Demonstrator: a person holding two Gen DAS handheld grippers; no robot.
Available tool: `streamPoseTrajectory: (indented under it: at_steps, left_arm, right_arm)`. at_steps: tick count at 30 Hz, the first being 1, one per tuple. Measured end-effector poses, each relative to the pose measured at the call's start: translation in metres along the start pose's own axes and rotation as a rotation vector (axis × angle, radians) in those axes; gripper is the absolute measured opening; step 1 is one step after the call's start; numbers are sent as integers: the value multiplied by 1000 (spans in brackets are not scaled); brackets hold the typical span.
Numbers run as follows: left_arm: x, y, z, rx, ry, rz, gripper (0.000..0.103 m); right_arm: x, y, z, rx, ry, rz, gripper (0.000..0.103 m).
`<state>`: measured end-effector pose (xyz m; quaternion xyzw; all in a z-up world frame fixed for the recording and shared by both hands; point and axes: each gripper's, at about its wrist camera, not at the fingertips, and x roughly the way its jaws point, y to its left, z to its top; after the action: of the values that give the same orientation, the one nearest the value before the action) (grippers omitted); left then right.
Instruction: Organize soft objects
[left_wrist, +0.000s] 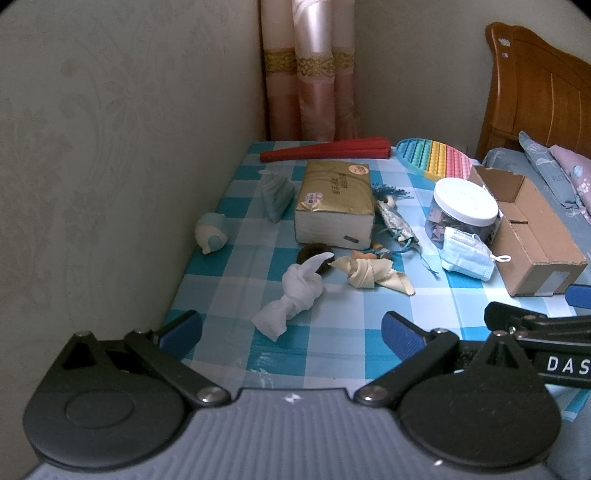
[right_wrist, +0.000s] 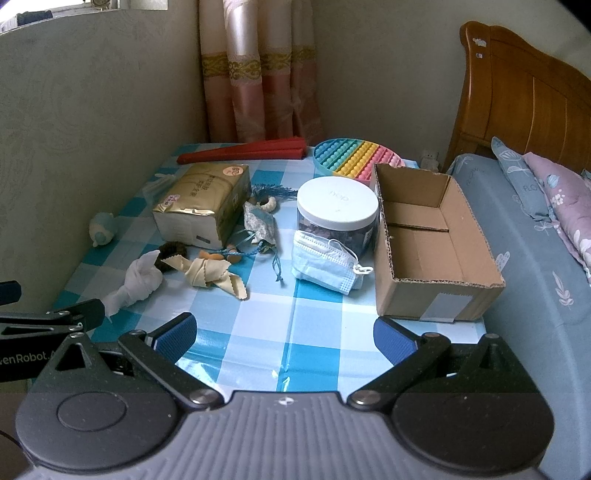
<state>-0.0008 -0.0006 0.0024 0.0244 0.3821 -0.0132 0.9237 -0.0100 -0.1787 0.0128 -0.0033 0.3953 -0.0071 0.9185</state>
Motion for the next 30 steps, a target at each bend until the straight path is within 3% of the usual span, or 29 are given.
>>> streamPoseTrajectory:
  at_steps: [30]
  left_arm:
    - [-1,-1,1,-1,-1,-1,102]
  right_arm:
    - [1,0,2,-10,-8,-4,103]
